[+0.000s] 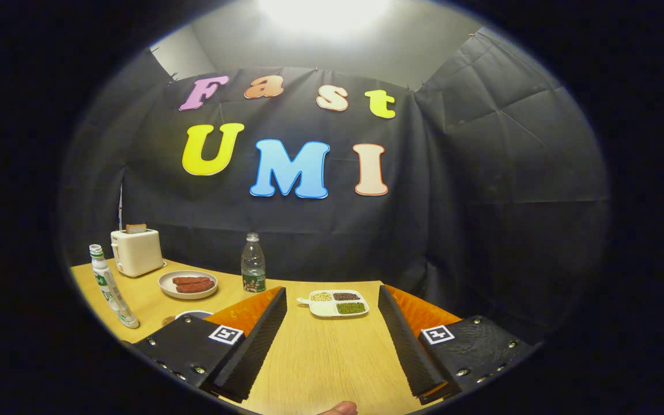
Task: Take the bottle from table, then pour the juice into the cup, finally place the bottle on the coaster
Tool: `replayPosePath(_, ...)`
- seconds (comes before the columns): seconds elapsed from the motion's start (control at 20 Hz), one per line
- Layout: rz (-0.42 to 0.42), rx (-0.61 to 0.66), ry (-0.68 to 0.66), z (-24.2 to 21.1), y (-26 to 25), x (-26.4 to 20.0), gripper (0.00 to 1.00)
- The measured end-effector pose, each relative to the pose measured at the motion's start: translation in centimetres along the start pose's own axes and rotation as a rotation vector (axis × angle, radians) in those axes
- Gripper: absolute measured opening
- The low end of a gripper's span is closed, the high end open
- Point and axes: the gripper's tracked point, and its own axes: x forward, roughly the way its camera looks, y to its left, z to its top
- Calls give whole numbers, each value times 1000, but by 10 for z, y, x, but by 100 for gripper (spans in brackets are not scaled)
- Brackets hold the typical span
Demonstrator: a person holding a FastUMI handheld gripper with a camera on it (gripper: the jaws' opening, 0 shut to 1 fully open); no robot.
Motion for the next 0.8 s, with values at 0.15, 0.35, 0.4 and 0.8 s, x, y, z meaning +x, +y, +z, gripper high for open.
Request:
replayPosePath(0.15, 38, 25, -1, 6, 25, -4, 97)
replayPosePath(0.35, 59, 29, -12, 11, 60, -12, 97)
replayPosePath(0.4, 67, 36, -8, 11, 70, -14, 97)
replayPosePath(0.8, 217, 80, -14, -5, 183, -69, 97)
